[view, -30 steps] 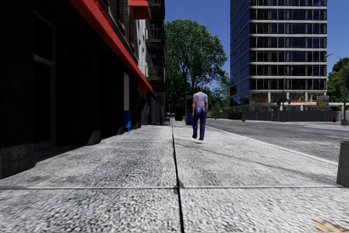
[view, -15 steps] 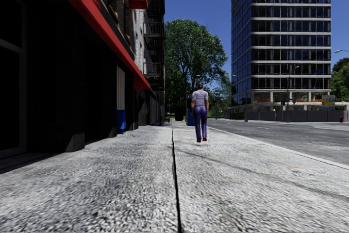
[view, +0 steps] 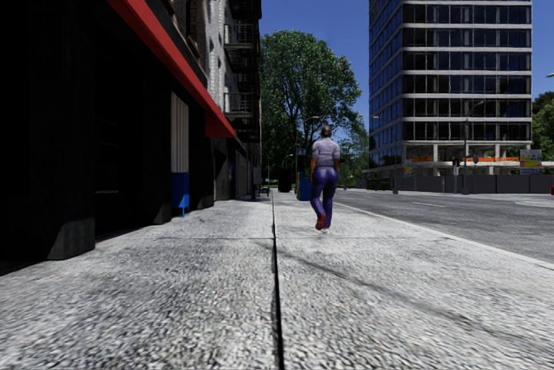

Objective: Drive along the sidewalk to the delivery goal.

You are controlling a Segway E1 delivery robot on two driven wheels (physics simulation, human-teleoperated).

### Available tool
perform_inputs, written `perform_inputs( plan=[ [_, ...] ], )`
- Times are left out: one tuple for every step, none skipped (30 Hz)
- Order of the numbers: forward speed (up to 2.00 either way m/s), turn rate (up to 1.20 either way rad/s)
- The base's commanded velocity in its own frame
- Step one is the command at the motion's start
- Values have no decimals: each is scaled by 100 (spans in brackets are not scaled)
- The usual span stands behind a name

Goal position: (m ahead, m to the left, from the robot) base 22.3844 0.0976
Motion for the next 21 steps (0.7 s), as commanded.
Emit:
perform_inputs(
  plan=[
    [200,0],
    [200,0],
    [200,0],
    [200,0],
    [200,0],
    [200,0],
    [200,0],
    [200,0],
    [200,0],
    [200,0],
    [200,0],
    [200,0],
    [200,0],
    [200,0],
    [200,0],
    [200,0],
    [200,0],
    [200,0],
    [200,0],
    [200,0],
    [200,0]
  ],
)
